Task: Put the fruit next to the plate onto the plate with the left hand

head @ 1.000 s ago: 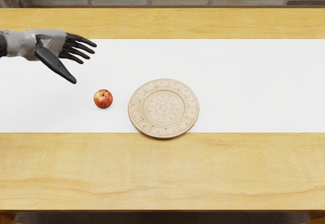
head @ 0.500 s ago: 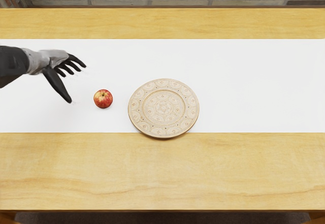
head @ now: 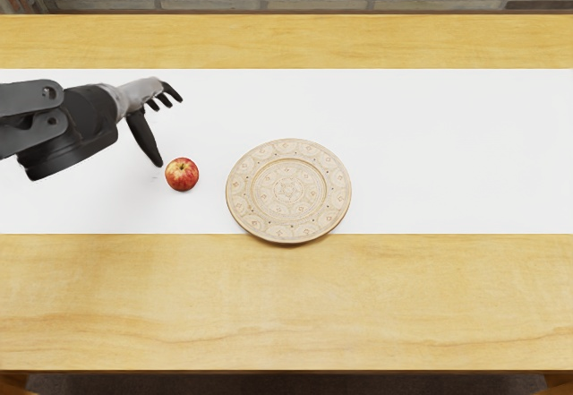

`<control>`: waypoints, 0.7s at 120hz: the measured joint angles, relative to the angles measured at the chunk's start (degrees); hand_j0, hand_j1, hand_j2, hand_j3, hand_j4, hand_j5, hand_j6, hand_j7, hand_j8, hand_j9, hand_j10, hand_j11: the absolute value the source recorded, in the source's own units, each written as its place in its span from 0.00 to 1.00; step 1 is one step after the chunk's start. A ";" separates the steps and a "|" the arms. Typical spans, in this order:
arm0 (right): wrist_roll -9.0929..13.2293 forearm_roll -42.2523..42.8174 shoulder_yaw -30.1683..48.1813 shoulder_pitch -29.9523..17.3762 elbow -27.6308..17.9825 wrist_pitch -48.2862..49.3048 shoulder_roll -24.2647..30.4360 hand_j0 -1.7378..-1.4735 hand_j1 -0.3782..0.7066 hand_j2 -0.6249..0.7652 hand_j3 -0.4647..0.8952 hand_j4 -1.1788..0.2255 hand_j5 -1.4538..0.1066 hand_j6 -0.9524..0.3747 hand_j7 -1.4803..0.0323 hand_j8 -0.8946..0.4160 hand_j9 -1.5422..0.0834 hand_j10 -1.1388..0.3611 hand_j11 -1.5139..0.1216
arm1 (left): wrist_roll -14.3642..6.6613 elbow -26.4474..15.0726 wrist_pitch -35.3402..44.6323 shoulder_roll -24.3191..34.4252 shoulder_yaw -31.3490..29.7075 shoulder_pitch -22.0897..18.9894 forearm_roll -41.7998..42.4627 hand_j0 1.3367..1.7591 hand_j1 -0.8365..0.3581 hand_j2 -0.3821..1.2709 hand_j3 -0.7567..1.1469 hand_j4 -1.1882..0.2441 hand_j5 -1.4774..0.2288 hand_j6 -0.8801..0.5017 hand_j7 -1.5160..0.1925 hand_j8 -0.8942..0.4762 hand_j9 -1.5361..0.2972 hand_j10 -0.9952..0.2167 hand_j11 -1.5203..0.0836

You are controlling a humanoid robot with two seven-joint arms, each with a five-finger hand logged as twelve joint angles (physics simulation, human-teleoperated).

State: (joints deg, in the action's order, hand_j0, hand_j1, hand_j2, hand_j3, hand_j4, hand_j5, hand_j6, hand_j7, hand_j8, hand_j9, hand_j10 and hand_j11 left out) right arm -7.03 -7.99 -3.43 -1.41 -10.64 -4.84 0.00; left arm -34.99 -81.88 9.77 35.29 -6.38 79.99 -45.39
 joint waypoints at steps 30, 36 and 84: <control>0.00 0.00 0.00 0.00 0.00 0.00 0.00 0.30 0.07 0.44 0.34 0.81 0.90 0.69 0.95 0.66 0.92 0.74 0.90 | -0.01 -1.19 13.72 -7.86 -18.41 7.81 14.39 0.76 0.74 0.26 0.40 0.65 0.68 0.45 0.70 0.47 0.66 0.61 0.75; 0.00 0.00 0.00 0.01 0.00 0.01 0.00 0.30 0.07 0.44 0.34 0.81 0.90 0.69 0.95 0.66 0.92 0.74 0.90 | -0.01 -1.42 15.01 -9.44 -19.90 7.81 16.22 0.76 0.74 0.26 0.40 0.65 0.68 0.45 0.70 0.47 0.66 0.61 0.75; 0.02 0.00 0.00 0.08 0.00 0.01 0.00 0.30 0.07 0.44 0.34 0.81 0.90 0.69 0.95 0.66 0.92 0.74 0.90 | -0.01 -1.10 17.85 -14.12 -22.65 9.66 23.19 0.76 0.73 0.26 0.40 0.65 0.67 0.45 0.69 0.46 0.65 0.61 0.74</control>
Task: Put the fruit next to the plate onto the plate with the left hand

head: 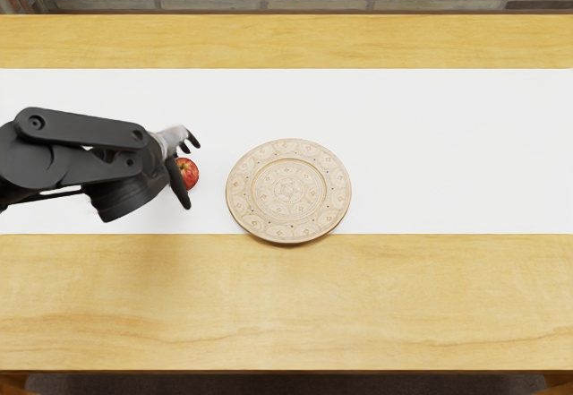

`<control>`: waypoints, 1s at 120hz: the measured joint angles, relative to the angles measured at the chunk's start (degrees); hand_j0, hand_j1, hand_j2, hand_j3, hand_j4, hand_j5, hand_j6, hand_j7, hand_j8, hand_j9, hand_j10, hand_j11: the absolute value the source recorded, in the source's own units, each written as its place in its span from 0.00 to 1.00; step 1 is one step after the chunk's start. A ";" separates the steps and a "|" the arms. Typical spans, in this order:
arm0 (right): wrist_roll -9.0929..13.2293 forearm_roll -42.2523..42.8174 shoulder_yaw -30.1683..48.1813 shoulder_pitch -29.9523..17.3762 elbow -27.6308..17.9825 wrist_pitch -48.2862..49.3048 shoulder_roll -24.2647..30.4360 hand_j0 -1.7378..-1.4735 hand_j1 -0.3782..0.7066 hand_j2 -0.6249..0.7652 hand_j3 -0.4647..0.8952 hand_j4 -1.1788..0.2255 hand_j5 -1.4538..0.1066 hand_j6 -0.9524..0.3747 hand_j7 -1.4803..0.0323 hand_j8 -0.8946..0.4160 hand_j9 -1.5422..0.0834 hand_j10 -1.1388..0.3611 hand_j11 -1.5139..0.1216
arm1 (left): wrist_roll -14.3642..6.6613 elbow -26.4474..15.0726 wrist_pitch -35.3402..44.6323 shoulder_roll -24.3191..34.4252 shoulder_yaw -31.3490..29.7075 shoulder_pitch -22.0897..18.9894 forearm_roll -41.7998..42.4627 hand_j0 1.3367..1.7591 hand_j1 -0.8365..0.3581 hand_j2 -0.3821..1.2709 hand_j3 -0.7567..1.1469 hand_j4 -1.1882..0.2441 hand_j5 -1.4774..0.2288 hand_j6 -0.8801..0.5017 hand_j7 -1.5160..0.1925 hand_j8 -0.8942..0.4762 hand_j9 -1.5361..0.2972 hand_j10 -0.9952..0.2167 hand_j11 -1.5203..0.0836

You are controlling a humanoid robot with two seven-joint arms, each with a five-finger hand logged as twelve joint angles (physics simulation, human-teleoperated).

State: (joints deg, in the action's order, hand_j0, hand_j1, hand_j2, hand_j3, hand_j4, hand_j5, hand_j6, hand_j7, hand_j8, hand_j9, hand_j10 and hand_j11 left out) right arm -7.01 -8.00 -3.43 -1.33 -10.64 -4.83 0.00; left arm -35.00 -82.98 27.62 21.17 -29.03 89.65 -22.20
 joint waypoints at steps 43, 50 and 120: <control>-0.01 0.00 0.00 0.01 0.00 0.00 0.00 0.30 0.07 0.44 0.34 0.81 0.90 0.69 0.95 0.66 0.92 0.74 0.90 | 0.00 1.18 3.72 -1.38 -1.48 0.53 0.62 0.76 0.69 0.27 0.40 0.61 0.63 0.41 0.65 0.43 0.62 0.57 0.70; -0.01 0.00 0.00 0.01 0.00 0.00 0.00 0.30 0.07 0.44 0.34 0.81 0.90 0.69 0.95 0.66 0.92 0.74 0.90 | 0.00 1.57 4.62 -1.70 -1.76 0.44 0.61 0.76 0.68 0.27 0.40 0.61 0.63 0.41 0.65 0.43 0.62 0.56 0.70; 0.04 0.00 0.00 0.01 0.00 0.00 0.00 0.30 0.07 0.44 0.34 0.81 0.90 0.69 0.95 0.66 0.92 0.74 0.90 | 0.00 7.10 7.37 -7.28 -4.61 -2.27 0.68 0.76 0.67 0.27 0.40 0.60 0.62 0.40 0.64 0.41 0.61 0.55 0.68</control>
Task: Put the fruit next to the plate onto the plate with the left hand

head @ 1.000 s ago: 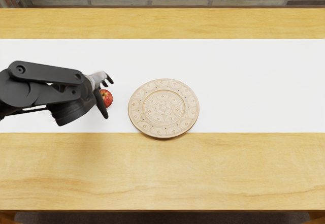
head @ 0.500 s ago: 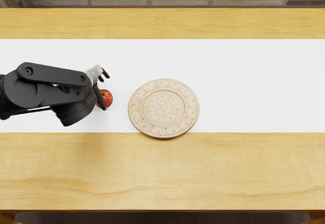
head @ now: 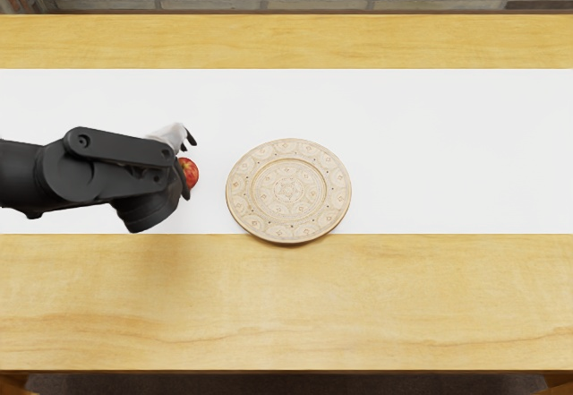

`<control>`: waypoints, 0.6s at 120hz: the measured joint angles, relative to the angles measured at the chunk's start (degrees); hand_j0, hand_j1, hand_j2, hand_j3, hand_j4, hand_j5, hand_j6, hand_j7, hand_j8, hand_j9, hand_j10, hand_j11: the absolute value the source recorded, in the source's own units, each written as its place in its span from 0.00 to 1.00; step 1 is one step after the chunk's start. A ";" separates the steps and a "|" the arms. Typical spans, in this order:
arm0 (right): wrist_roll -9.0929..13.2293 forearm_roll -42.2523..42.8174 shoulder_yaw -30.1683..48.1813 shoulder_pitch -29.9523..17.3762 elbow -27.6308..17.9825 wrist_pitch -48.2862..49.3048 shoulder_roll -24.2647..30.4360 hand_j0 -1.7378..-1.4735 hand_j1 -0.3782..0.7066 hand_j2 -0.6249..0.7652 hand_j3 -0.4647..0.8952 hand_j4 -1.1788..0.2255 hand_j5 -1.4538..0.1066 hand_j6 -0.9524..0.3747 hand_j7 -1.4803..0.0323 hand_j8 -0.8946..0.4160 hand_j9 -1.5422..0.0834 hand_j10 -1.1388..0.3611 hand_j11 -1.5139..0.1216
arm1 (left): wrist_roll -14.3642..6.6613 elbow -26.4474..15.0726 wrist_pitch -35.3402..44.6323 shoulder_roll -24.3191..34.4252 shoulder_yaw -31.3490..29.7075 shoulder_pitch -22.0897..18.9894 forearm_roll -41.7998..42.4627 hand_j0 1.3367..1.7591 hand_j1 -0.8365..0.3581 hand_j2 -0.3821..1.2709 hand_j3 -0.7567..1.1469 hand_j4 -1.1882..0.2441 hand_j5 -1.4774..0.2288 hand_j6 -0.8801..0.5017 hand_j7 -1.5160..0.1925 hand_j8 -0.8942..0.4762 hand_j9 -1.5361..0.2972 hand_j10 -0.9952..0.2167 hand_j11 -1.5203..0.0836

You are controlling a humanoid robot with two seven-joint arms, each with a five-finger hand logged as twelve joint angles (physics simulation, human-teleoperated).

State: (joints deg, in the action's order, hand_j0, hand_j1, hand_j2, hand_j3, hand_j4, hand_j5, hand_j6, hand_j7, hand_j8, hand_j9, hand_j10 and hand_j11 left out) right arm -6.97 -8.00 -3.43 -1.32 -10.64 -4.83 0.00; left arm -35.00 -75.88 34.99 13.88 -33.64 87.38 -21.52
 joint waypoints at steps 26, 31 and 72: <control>0.00 0.00 0.00 0.00 0.00 0.00 0.00 0.30 0.07 0.44 0.34 0.81 0.90 0.69 0.95 0.66 0.92 0.74 0.90 | 0.00 1.08 0.01 -1.49 -0.02 -0.37 0.05 0.76 0.67 0.27 0.40 0.60 0.62 0.40 0.64 0.41 0.61 0.55 0.68; 0.01 0.00 0.00 0.00 0.00 0.00 0.00 0.30 0.07 0.44 0.34 0.81 0.90 0.69 0.95 0.66 0.92 0.74 0.90 | 0.00 1.17 0.01 -1.49 -0.02 -0.37 0.06 0.76 0.66 0.27 0.40 0.60 0.62 0.40 0.64 0.41 0.60 0.55 0.68; 0.01 0.00 0.00 0.00 0.00 0.00 0.00 0.30 0.07 0.44 0.34 0.81 0.90 0.69 0.95 0.66 0.92 0.74 0.90 | 0.02 3.27 0.01 -3.42 -1.68 -0.46 0.08 0.76 0.57 0.28 0.40 0.53 0.54 0.33 0.56 0.34 0.54 0.47 0.60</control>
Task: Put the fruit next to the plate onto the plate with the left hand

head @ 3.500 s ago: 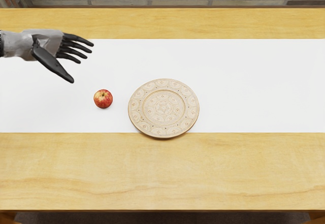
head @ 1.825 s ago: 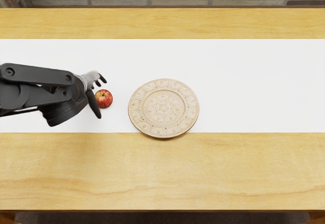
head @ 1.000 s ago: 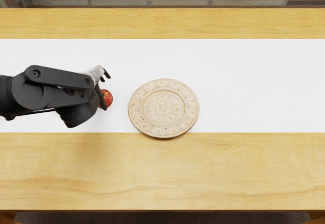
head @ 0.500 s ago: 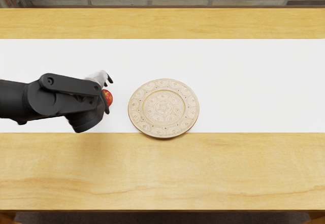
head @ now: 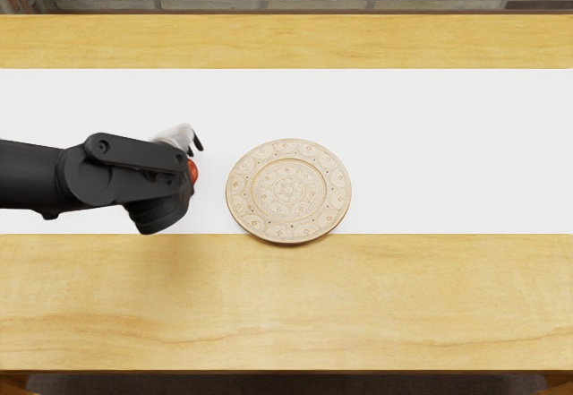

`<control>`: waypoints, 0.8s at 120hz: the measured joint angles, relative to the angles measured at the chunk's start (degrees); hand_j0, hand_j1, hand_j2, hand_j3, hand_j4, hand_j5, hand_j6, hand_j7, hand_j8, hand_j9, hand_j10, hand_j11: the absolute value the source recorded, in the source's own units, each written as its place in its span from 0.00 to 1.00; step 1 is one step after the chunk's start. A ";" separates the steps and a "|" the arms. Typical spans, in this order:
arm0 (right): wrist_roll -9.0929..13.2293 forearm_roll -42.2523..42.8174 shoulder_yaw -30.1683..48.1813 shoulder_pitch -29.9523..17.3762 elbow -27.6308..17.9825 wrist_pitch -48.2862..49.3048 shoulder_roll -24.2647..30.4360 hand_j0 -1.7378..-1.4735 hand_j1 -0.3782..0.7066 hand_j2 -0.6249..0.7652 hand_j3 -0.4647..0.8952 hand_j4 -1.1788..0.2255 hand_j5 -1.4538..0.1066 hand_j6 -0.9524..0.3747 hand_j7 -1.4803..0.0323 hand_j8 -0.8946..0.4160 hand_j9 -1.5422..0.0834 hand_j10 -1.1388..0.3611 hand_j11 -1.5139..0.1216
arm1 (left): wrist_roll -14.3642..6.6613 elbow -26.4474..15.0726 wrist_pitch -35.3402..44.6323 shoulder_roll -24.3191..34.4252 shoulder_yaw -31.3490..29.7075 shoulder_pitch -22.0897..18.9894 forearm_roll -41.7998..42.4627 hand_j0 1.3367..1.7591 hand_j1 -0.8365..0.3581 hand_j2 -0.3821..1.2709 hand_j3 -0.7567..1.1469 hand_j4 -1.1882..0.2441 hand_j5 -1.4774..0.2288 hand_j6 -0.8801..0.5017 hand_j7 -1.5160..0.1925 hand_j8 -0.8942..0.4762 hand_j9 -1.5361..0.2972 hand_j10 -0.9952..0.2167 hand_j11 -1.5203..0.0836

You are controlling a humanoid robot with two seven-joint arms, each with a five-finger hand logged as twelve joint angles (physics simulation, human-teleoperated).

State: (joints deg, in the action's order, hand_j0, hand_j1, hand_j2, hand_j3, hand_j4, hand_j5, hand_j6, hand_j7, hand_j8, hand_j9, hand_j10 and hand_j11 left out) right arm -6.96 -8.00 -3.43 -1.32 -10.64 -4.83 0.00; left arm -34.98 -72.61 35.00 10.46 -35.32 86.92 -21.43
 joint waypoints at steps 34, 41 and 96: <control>0.01 0.00 0.00 0.03 0.00 0.00 0.00 0.30 0.07 0.44 0.34 0.81 0.90 0.69 0.95 0.66 0.92 0.74 0.90 | 0.00 0.63 -0.03 -0.09 -0.39 -0.78 -0.27 0.76 0.43 0.33 0.40 0.47 0.48 0.26 0.50 0.34 0.47 0.40 0.53; 0.00 0.00 0.00 0.04 0.00 0.00 0.00 0.30 0.07 0.44 0.34 0.81 0.90 0.69 0.95 0.66 0.92 0.74 0.90 | 0.00 0.74 -0.04 -0.18 -0.41 -0.79 -0.17 0.76 0.43 0.33 0.40 0.46 0.46 0.27 0.48 0.37 0.45 0.38 0.51; 0.02 0.00 0.00 0.15 0.00 0.00 0.00 0.30 0.07 0.44 0.34 0.81 0.90 0.69 0.95 0.66 0.92 0.74 0.90 | 0.03 -0.64 -0.86 0.08 -0.46 2.37 0.28 0.73 0.38 0.33 0.40 0.30 0.24 0.38 0.25 0.51 0.25 0.49 0.28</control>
State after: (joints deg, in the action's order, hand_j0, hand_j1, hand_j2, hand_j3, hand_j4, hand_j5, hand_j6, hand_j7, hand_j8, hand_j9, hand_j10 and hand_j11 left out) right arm -6.94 -8.00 -3.43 -1.17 -10.63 -4.83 0.00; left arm -34.95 -73.25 34.14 10.53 -35.78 89.30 -21.15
